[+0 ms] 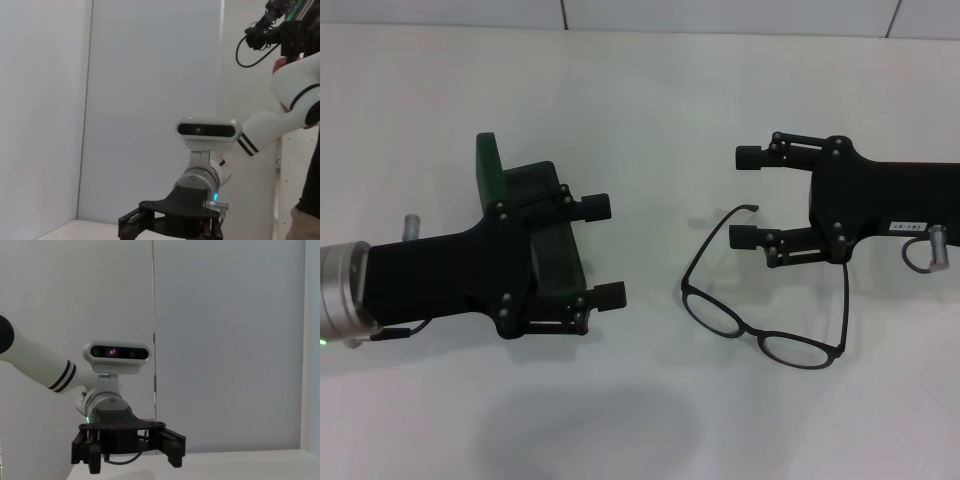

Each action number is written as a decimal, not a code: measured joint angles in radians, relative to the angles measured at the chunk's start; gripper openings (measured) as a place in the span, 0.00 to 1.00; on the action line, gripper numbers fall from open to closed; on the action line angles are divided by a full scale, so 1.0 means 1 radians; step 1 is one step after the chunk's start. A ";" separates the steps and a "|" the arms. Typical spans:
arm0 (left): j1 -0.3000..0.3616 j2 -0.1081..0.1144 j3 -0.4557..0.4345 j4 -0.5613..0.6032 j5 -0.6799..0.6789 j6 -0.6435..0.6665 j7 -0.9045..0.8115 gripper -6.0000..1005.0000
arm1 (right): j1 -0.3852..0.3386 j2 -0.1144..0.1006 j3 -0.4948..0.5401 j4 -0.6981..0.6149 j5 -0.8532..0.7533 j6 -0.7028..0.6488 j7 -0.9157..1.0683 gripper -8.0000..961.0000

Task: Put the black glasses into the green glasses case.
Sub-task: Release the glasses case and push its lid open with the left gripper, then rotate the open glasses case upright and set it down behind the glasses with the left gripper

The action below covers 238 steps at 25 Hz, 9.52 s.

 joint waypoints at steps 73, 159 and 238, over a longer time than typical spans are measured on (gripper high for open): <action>-0.129 -0.076 0.148 0.793 0.942 -0.417 -1.525 0.53 | -0.090 -0.009 0.067 0.000 -0.003 -0.012 -0.064 0.88; -0.632 -0.074 0.261 0.185 0.912 -0.937 -1.156 0.60 | -0.207 0.079 0.285 -0.058 -0.211 -0.019 -0.132 0.88; -0.703 -0.089 0.579 0.221 1.048 -0.841 -1.203 0.60 | -0.197 0.097 0.290 -0.059 -0.268 0.033 -0.144 0.87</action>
